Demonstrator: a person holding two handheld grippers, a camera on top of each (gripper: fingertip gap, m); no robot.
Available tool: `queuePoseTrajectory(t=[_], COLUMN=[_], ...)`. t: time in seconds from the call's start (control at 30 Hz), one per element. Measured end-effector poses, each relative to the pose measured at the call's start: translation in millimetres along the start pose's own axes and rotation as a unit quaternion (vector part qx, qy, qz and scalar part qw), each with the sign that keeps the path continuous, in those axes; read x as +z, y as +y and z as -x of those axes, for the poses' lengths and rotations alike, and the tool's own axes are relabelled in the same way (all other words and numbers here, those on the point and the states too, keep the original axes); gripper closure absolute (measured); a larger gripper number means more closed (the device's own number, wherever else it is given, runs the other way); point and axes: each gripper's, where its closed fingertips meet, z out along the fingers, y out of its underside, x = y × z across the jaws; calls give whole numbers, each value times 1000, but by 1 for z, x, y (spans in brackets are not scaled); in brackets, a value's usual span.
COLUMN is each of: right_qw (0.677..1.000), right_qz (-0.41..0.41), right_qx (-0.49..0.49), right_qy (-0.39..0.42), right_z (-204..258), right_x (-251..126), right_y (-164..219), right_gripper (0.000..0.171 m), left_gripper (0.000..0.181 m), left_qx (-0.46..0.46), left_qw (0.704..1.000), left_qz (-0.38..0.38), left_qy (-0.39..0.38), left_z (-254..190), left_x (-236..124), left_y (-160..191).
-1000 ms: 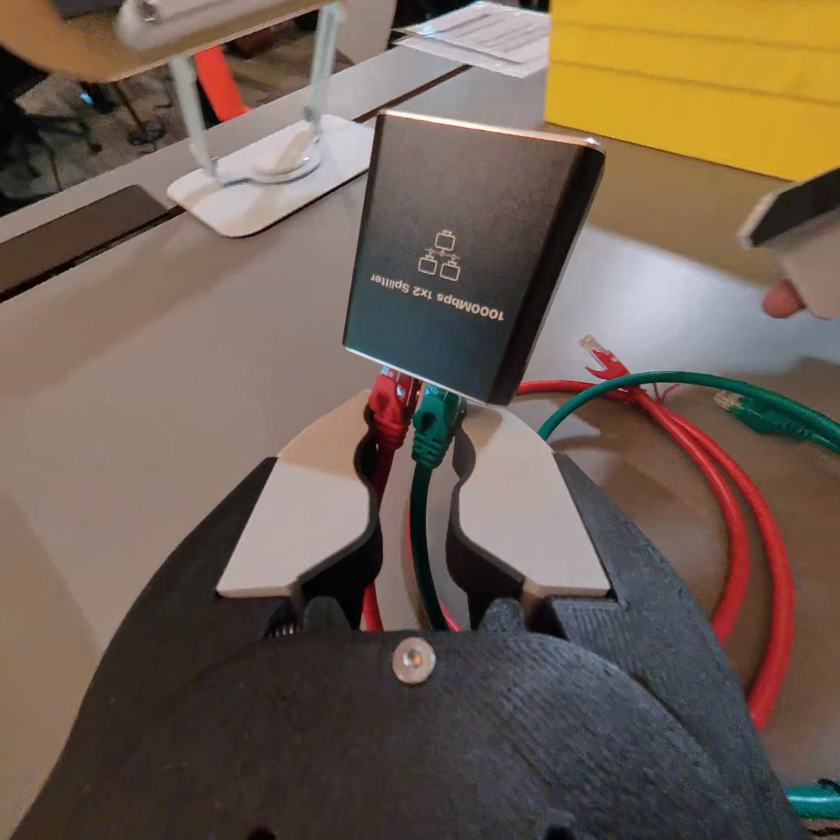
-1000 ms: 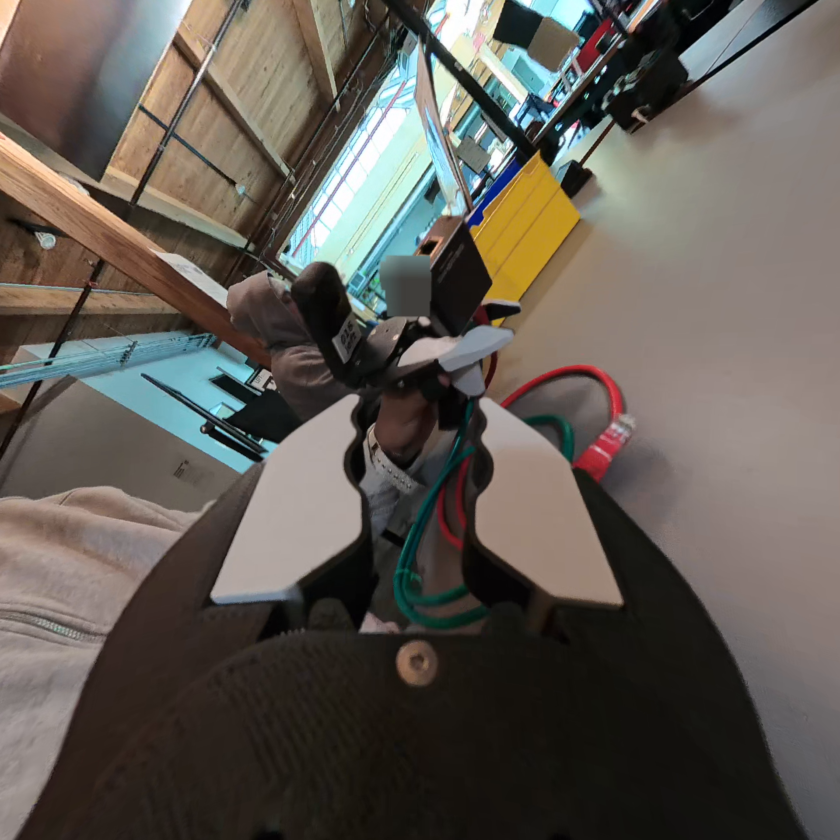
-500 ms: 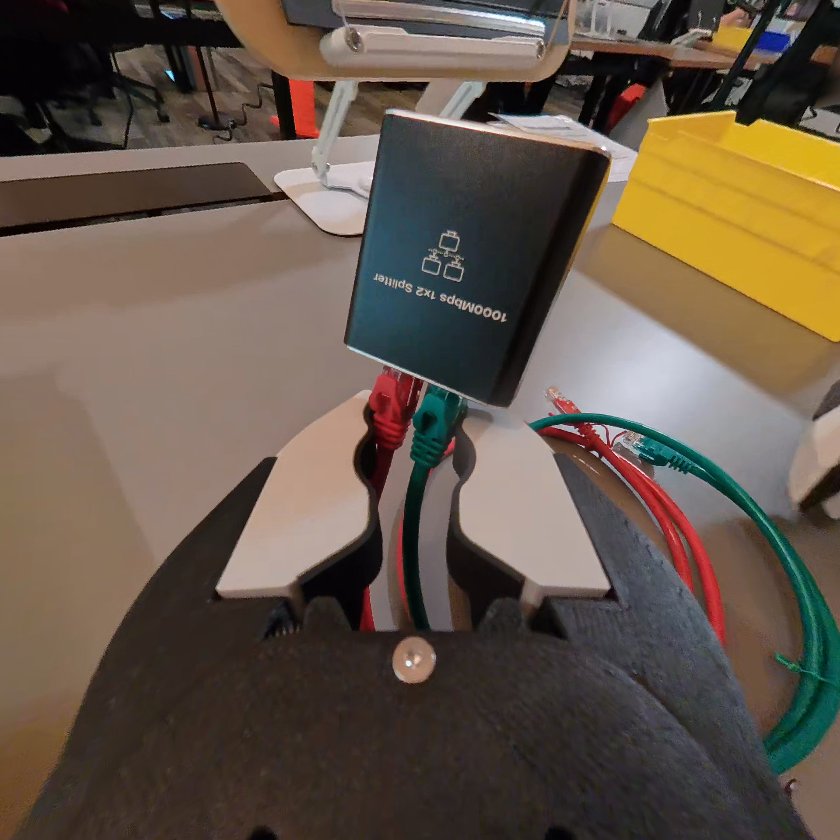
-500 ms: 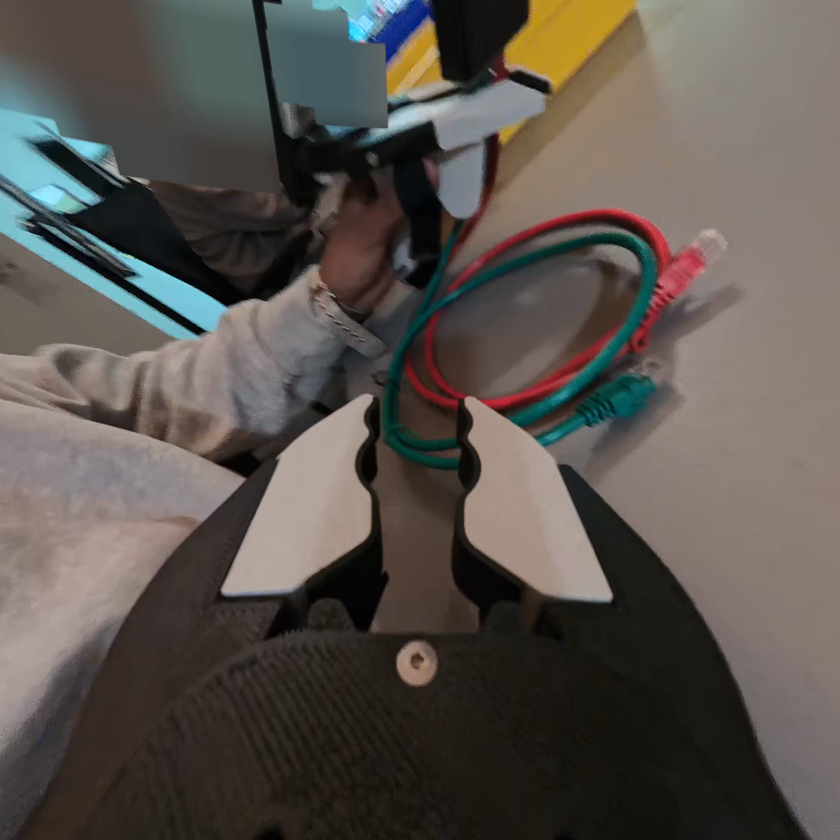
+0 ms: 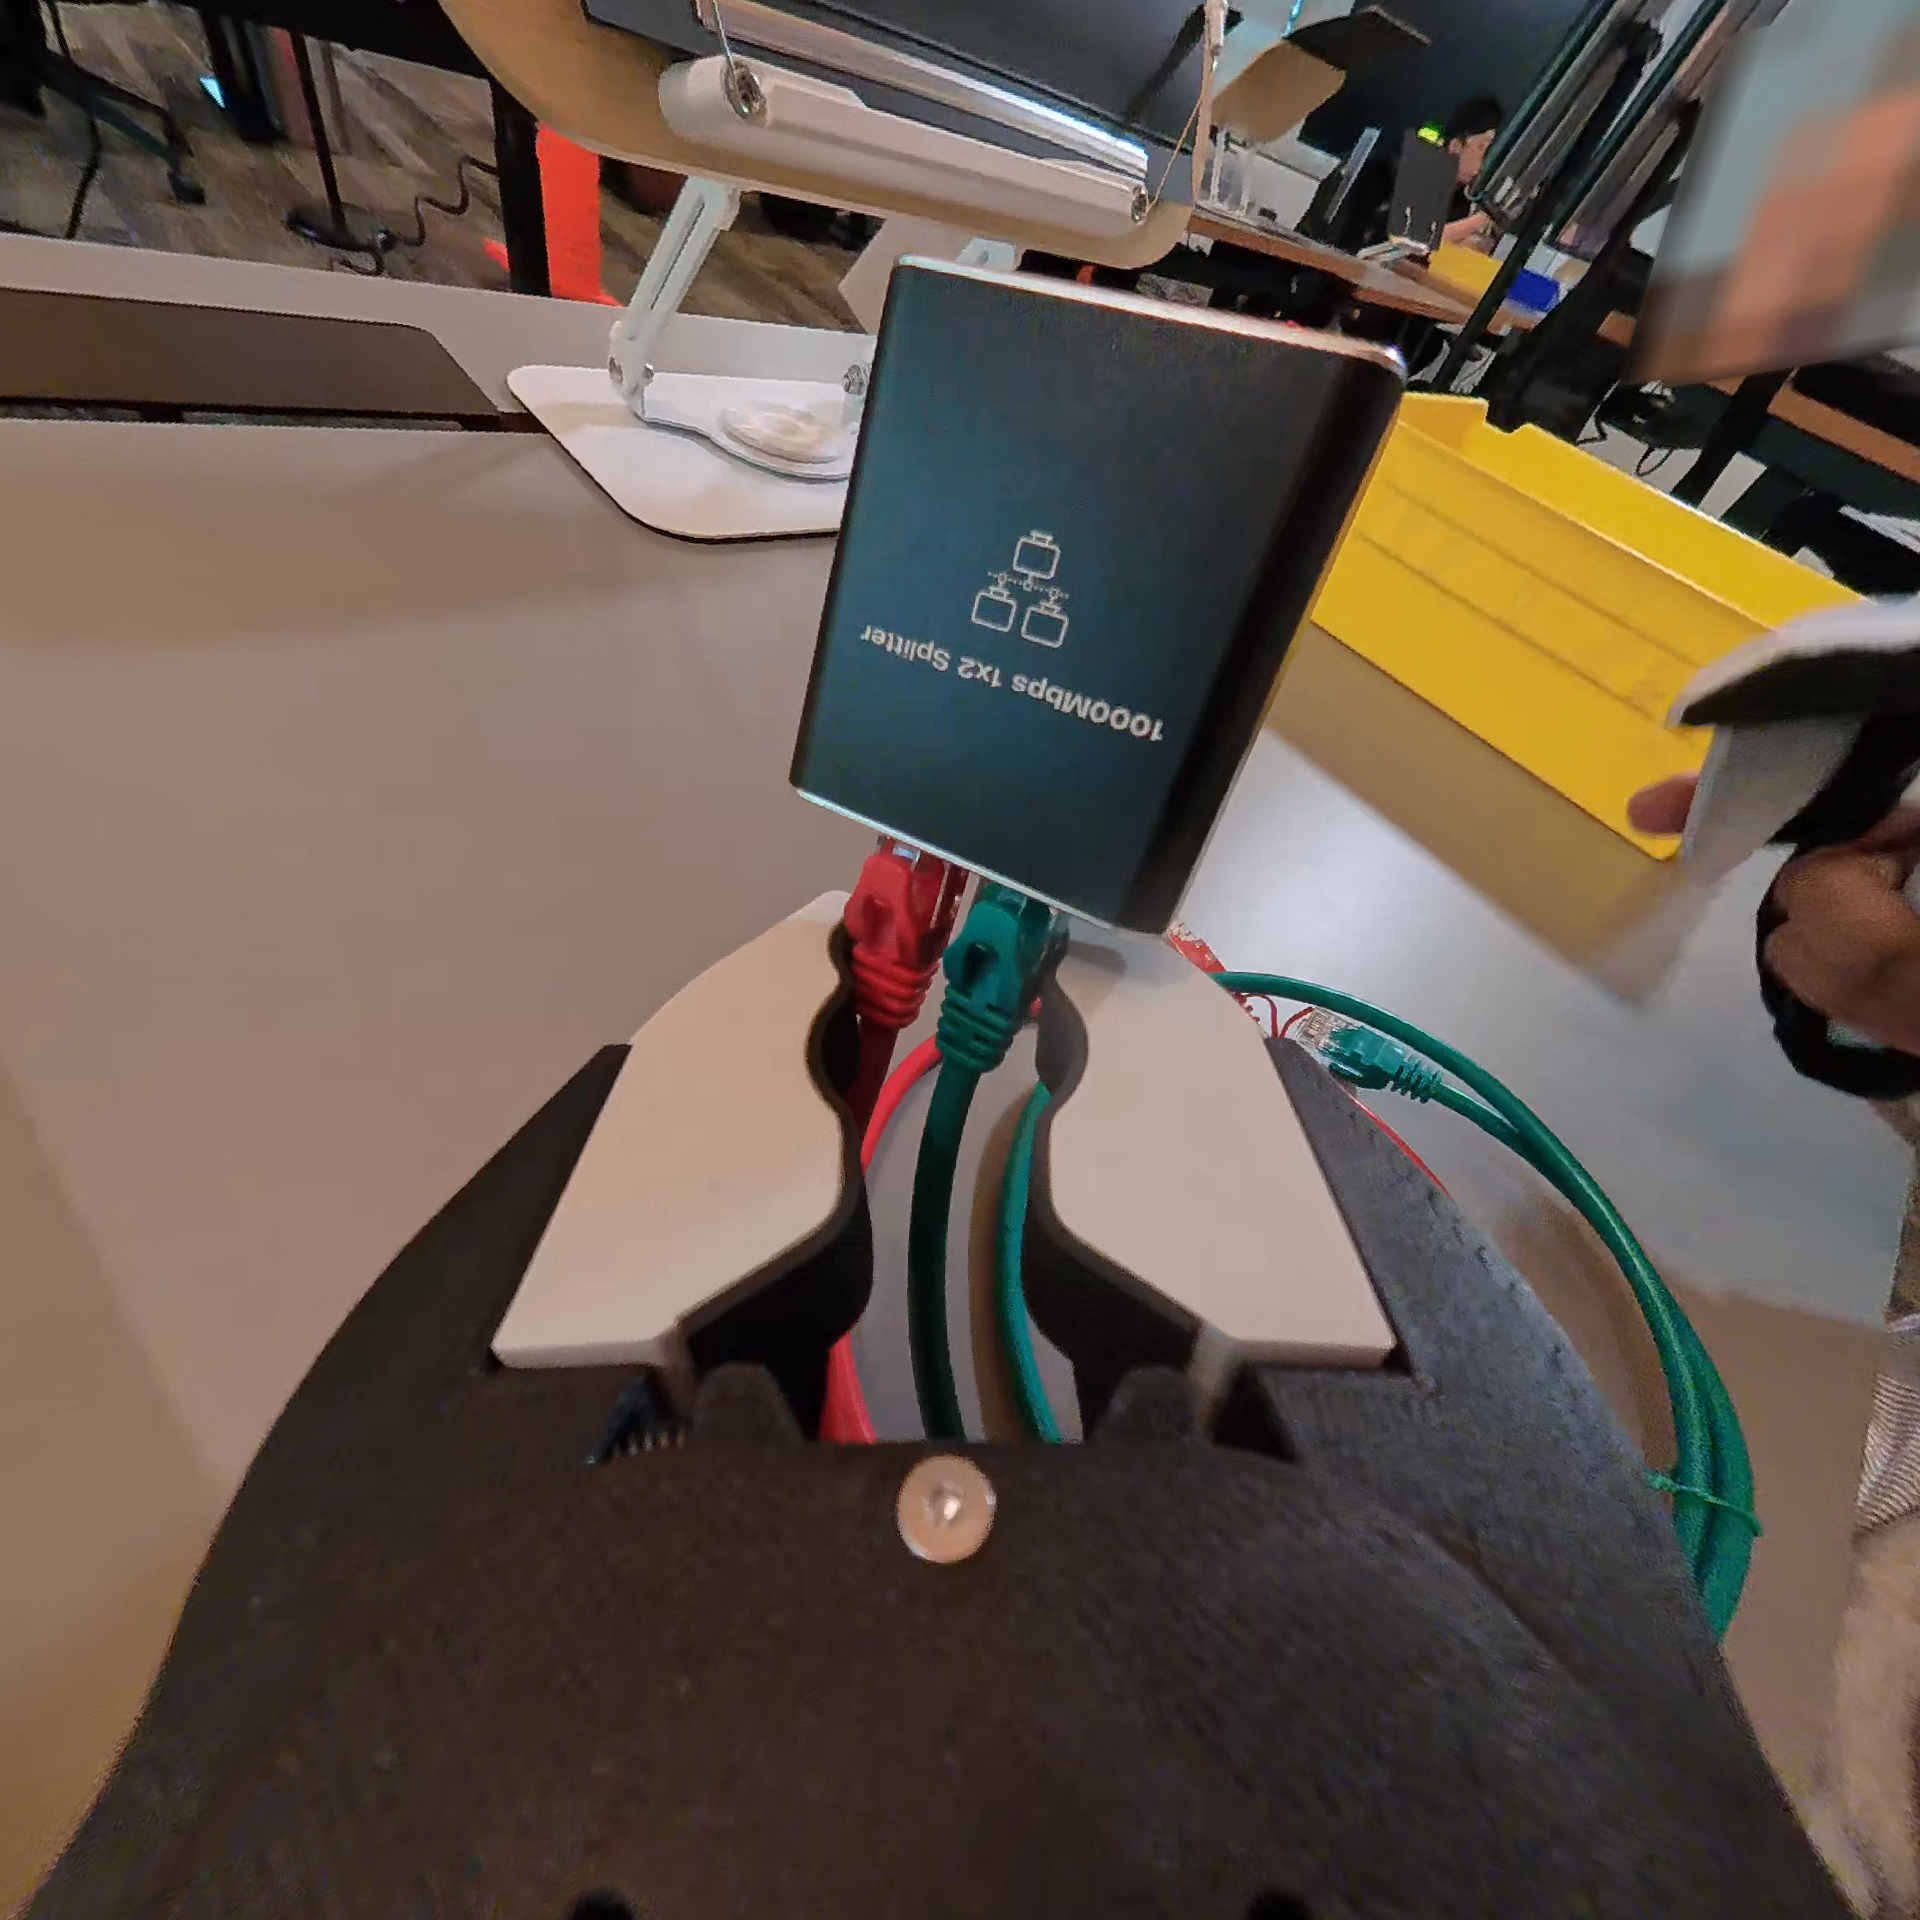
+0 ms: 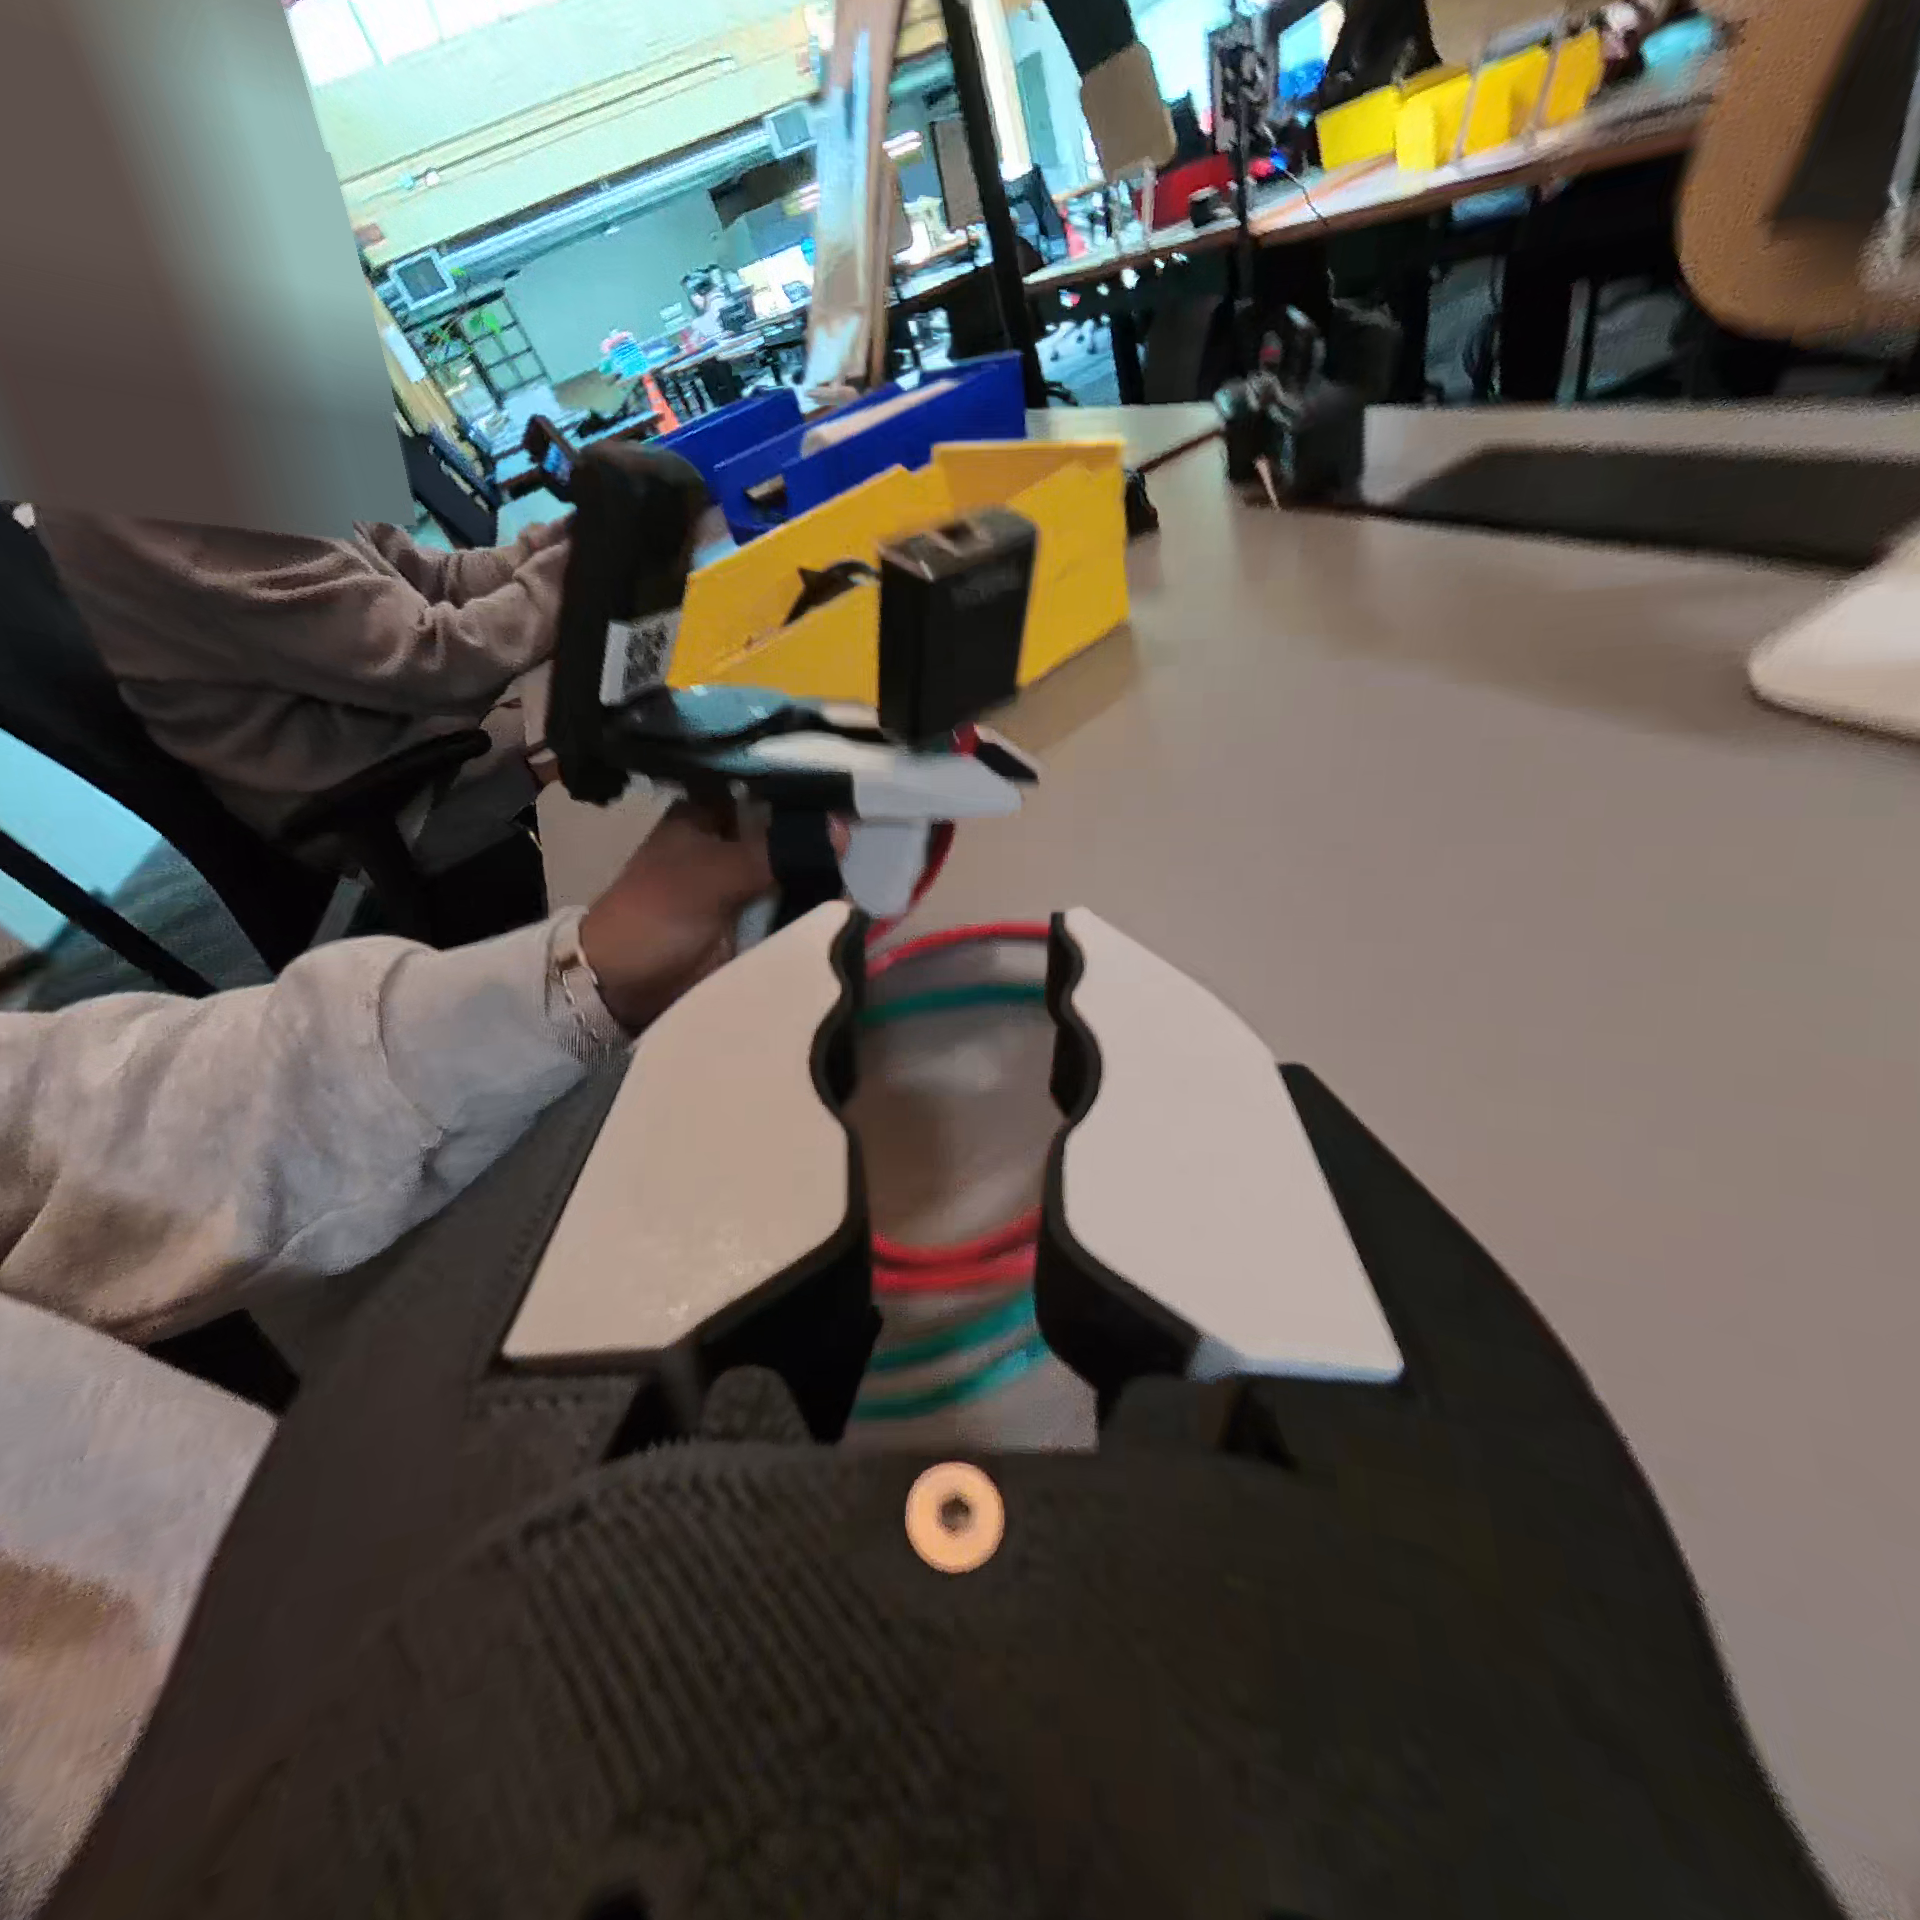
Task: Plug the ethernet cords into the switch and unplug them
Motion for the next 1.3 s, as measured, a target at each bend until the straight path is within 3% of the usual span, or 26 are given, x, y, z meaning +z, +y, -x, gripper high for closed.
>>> queuePoseTrajectory(t=[0.2, 0.4, 0.47, 0.53, 0.63, 0.87, 0.9, 0.97, 1.0, 1.13, 1.3], right_qw=[985, 961, 954, 942, 885, 778, 759, 741, 748, 810, 887], right_qz=[-25, 108, 171, 210, 286, 466, 481, 484, 472, 377, 235], right_qx=[-102, -119, -114, -202, -345, -403, -424, -451, -451, -432, -387], right_qy=[-137, -226, -217, -167, -123, -122, -113, -114, -122, -122, -91], right_z=[78, 108, 102, 85, 68, 52, 45, 41, 45, 61, 56], right_x=[89, 222, 267, 310, 359, 411, 414, 418, 419, 417, 364], right_y=[-108, -138, -134, -125, -94, 3, 10, 15, 12, -47, -154], right_gripper=[135, 126, 128, 127, 128, 116, 119, 151, 162, 165, 166], left_gripper=[151, 151, 151, 151, 151, 152, 152, 151, 151, 151, 151], left_qx=[8, 2, -2, -3, -3, -7, -10, -16, -18, -27, -35], left_qw=[1000, 1000, 1000, 1000, 1000, 1000, 1000, 1000, 1000, 999, 999], left_qz=[9, 11, 7, 4, 7, 0, 0, 1, 2, 0, -3], left_qy=[-2, 3, 4, 4, 5, 5, 8, 13, 14, 18, 21], left_z=[-1, -1, 0, 1, 2, 5, 5, 5, 6, 7, 8], left_x=[2, 3, 2, 2, 4, 5, 5, 5, 6, 6, 7], left_y=[2, 2, 1, 0, 0, -3, -3, -3, -3, -3, -4])
